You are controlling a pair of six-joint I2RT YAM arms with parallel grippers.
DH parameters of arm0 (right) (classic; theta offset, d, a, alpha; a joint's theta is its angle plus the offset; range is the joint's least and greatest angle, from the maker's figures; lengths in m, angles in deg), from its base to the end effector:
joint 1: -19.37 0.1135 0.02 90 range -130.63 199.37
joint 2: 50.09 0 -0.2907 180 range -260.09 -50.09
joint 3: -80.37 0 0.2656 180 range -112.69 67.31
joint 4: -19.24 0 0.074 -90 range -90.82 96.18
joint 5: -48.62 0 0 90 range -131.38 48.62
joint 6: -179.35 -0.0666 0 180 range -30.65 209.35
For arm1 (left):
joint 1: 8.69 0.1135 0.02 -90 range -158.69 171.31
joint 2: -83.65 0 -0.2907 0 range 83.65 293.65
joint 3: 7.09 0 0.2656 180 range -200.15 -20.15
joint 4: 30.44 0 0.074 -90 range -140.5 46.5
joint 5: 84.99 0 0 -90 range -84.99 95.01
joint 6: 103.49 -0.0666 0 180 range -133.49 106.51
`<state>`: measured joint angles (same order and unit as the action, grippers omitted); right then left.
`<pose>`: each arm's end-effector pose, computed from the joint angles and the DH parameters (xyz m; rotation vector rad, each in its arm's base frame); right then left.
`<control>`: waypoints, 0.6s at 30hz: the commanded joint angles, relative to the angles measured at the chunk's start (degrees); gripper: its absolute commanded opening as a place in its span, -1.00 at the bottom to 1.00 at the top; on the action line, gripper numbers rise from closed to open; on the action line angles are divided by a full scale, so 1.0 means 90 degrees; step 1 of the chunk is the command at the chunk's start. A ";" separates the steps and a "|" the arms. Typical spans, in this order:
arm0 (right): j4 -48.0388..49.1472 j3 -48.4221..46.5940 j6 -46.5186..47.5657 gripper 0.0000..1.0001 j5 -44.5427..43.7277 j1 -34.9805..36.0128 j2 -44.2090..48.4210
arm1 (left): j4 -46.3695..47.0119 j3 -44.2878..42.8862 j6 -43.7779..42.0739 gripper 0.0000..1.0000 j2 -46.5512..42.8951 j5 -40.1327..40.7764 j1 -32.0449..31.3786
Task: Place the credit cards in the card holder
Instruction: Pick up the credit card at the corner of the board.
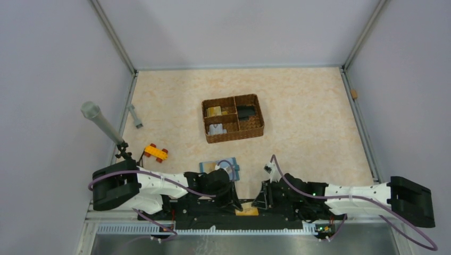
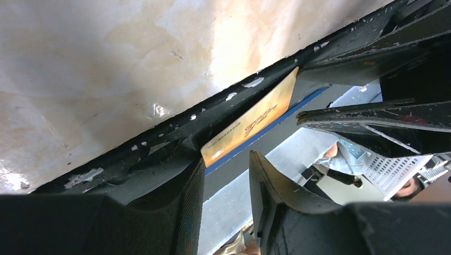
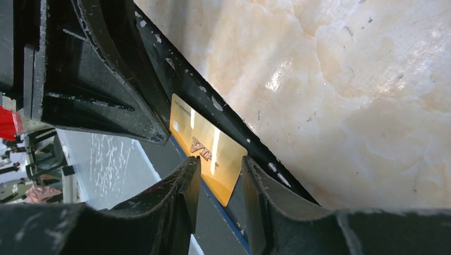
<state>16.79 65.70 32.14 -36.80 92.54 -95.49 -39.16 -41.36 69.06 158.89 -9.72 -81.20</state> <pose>0.0417 0.1563 0.1079 -0.4007 2.4687 1.2697 0.0548 -0.2302 0.1149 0.1145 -2.8471 1.0994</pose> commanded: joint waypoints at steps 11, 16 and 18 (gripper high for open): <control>0.2804 -0.0066 0.0074 -0.37 0.1588 -0.0001 -0.3148 | 0.0374 0.0345 -0.0744 -0.19 0.0220 0.0796 0.0052; 0.2850 -0.0248 0.0231 -0.29 0.1774 -0.0005 -0.3410 | 0.0121 0.0362 -0.0639 -0.21 0.0161 0.0870 0.0096; 0.2771 -0.0263 0.0332 -0.19 0.1776 -0.0009 -0.3304 | -0.0016 0.0345 -0.0596 -0.23 0.0162 0.0909 0.0106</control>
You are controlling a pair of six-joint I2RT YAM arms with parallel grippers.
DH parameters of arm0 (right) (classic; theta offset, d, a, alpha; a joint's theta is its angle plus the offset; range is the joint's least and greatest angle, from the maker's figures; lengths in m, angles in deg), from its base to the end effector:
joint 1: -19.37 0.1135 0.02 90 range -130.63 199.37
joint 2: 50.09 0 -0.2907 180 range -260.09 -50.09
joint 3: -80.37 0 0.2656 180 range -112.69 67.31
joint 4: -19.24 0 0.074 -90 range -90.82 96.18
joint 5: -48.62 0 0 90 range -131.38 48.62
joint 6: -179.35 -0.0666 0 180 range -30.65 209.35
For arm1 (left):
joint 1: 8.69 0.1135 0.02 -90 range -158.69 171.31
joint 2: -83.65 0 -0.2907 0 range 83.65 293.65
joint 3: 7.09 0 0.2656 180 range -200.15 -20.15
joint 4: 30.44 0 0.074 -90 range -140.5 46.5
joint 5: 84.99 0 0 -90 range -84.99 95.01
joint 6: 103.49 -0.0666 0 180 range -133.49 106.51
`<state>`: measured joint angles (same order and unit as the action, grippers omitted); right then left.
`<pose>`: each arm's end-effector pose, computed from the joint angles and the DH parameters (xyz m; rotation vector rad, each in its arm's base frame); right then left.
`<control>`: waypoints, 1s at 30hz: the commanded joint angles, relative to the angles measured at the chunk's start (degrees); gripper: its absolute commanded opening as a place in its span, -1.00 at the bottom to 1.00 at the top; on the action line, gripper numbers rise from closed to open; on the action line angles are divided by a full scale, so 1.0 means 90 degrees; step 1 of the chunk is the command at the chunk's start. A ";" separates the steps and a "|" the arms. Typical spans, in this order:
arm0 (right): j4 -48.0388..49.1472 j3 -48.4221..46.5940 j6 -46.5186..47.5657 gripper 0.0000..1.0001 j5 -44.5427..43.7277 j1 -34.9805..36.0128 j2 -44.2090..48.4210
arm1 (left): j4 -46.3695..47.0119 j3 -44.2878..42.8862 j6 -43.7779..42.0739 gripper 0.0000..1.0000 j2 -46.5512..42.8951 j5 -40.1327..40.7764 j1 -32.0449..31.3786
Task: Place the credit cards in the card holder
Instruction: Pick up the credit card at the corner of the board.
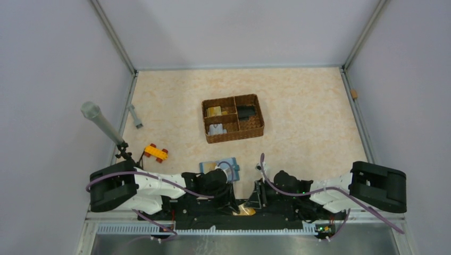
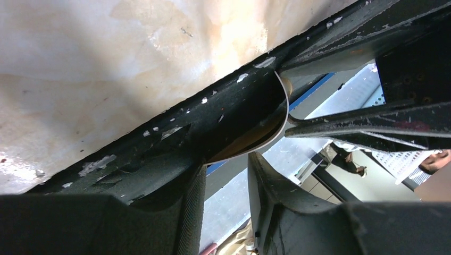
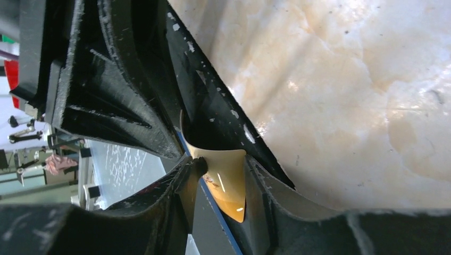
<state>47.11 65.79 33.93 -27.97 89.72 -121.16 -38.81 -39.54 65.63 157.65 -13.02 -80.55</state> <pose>0.0507 0.1880 0.1005 -0.4908 2.4219 1.4344 0.0511 -0.2222 0.1117 0.0156 -2.8171 1.1049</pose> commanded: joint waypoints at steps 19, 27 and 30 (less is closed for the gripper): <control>-0.2799 -0.1018 0.0961 0.03 -0.0520 0.0645 0.0446 | 0.0055 0.0078 -0.0891 -0.60 0.0045 0.1430 0.0123; -0.3754 -0.1352 0.0925 -0.34 -0.1709 0.0866 0.0725 | -0.0069 -0.0036 -0.1503 -0.85 -0.0611 0.1918 0.0123; -0.3918 -0.1336 0.0844 -0.41 -0.1901 0.0872 0.0860 | -0.0020 -0.0054 -0.1801 -0.98 -0.0866 0.2090 0.0123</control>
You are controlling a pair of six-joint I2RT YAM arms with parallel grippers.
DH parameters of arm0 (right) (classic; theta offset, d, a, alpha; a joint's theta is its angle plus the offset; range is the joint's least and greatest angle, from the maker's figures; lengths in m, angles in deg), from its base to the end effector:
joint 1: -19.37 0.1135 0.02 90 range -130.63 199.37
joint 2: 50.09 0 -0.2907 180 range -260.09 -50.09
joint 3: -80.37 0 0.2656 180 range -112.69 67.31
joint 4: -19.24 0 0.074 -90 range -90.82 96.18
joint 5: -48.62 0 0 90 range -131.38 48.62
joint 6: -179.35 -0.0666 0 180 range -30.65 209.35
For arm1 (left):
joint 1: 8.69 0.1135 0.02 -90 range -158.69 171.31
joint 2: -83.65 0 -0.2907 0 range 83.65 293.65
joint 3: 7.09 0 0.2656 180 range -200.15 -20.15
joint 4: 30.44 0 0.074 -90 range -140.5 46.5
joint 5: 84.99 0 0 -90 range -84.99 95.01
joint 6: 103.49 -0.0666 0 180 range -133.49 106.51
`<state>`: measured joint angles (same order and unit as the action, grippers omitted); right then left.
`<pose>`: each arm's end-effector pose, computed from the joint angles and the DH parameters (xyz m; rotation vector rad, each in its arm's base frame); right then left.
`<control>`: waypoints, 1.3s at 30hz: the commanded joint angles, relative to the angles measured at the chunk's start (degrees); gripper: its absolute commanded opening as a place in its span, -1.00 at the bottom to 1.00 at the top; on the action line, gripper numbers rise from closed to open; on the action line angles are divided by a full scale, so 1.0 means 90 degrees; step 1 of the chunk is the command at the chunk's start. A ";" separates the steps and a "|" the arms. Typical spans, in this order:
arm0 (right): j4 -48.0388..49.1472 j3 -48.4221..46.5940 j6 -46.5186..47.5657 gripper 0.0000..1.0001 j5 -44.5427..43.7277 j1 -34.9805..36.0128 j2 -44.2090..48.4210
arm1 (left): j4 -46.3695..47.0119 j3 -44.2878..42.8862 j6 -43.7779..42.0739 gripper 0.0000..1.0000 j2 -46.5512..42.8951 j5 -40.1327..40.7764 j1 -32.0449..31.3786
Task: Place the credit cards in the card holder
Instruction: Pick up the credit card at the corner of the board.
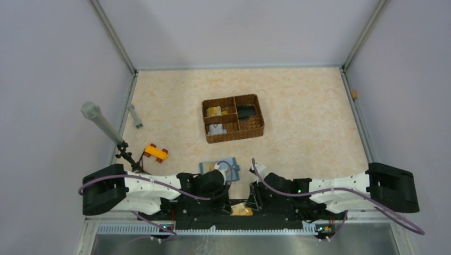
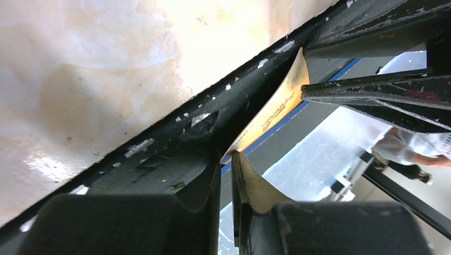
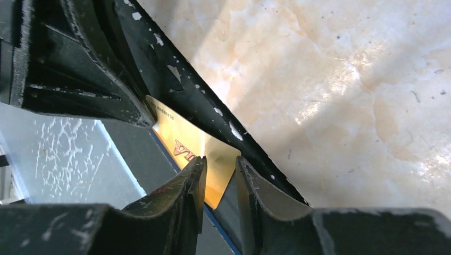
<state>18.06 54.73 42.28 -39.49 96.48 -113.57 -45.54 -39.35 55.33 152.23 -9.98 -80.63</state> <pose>0.0445 0.2044 0.1222 -0.6773 2.4470 1.0893 0.0500 -0.2089 0.1187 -0.2145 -2.9240 1.0949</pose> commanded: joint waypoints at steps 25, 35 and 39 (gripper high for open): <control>-0.2922 -0.1002 0.1248 -0.02 -0.0748 -0.0903 0.2587 | 0.0278 -0.0119 -0.2359 -1.00 -0.2188 0.1240 0.0847; -0.2513 -0.2224 0.2996 0.60 0.2978 -0.2931 0.2005 | -0.1380 -0.1593 -0.4168 -1.00 -0.2332 -0.0554 0.1938; -0.2281 -0.2564 0.3287 0.59 0.4388 -0.3116 0.1229 | -0.1146 -0.1761 -0.4213 -1.00 -0.2204 -0.1427 0.2034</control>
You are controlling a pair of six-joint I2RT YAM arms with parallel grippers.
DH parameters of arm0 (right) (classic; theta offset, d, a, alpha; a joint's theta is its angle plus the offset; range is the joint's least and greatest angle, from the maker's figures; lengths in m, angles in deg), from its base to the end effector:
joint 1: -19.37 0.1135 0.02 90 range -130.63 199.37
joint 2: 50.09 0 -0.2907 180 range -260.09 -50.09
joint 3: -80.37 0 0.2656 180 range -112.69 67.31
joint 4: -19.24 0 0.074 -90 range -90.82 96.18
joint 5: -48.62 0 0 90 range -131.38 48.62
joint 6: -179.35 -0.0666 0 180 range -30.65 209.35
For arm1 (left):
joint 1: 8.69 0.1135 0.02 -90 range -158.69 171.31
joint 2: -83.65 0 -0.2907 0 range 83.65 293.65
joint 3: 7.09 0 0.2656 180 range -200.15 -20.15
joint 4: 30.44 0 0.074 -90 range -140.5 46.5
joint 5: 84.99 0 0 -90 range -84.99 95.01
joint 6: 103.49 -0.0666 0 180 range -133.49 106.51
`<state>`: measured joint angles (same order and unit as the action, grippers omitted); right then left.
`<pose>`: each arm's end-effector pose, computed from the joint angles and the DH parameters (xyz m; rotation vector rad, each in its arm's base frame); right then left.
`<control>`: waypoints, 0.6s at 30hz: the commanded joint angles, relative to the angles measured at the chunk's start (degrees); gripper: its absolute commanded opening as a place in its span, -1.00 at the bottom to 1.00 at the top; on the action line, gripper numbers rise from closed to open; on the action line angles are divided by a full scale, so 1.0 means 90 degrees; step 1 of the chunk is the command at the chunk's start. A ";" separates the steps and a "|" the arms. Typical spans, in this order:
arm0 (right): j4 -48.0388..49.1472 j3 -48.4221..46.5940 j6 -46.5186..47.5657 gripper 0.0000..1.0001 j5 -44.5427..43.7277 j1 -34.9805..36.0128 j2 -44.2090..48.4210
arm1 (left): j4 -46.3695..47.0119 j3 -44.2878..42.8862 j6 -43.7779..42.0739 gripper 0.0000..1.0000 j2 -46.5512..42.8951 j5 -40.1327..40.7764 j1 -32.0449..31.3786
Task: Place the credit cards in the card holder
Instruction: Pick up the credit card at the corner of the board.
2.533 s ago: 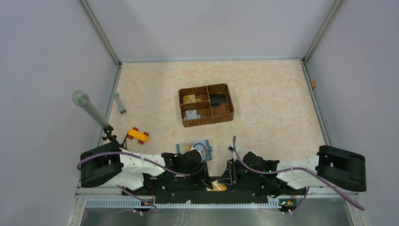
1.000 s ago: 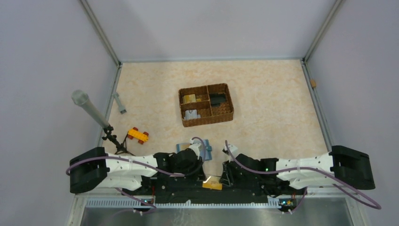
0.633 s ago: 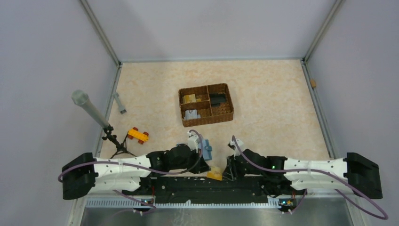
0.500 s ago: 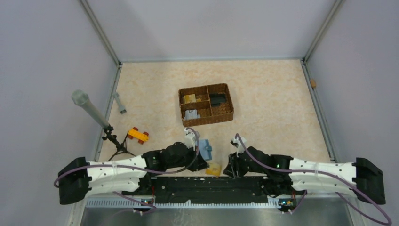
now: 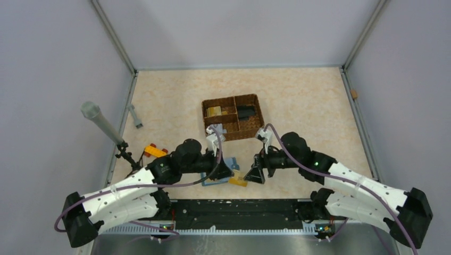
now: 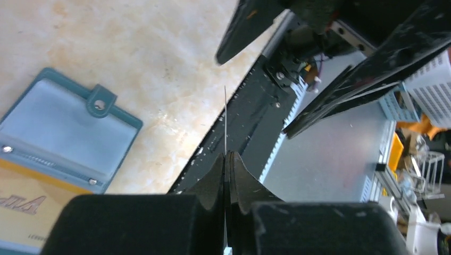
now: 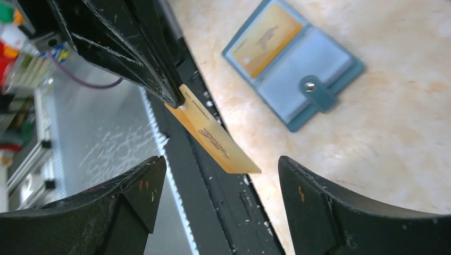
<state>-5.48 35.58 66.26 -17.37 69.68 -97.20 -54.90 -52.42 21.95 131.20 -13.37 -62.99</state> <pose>0.1117 0.1771 0.2544 -0.7999 2.0806 1.1857 0.1065 -0.1842 0.2561 0.5935 2.1953 -1.2439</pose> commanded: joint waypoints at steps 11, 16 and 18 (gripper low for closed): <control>0.0825 -0.0436 0.0599 0.34 0.2537 -0.0138 -0.1073 | -0.0072 -0.0623 -0.0721 -1.00 0.0537 -0.2167 0.0116; 0.1373 -0.0401 0.0278 -0.12 0.3074 -0.0124 -0.1383 | 0.0230 -0.0641 -0.0618 -1.00 0.0647 -0.2360 0.0152; 0.1493 -0.0371 0.0226 -0.32 0.3152 -0.0129 -0.1460 | 0.0386 -0.0604 -0.0535 -1.00 0.0646 -0.2356 0.0163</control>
<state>1.82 33.77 69.36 6.61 68.83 -108.94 -56.60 -55.83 16.80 136.93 -31.97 -61.97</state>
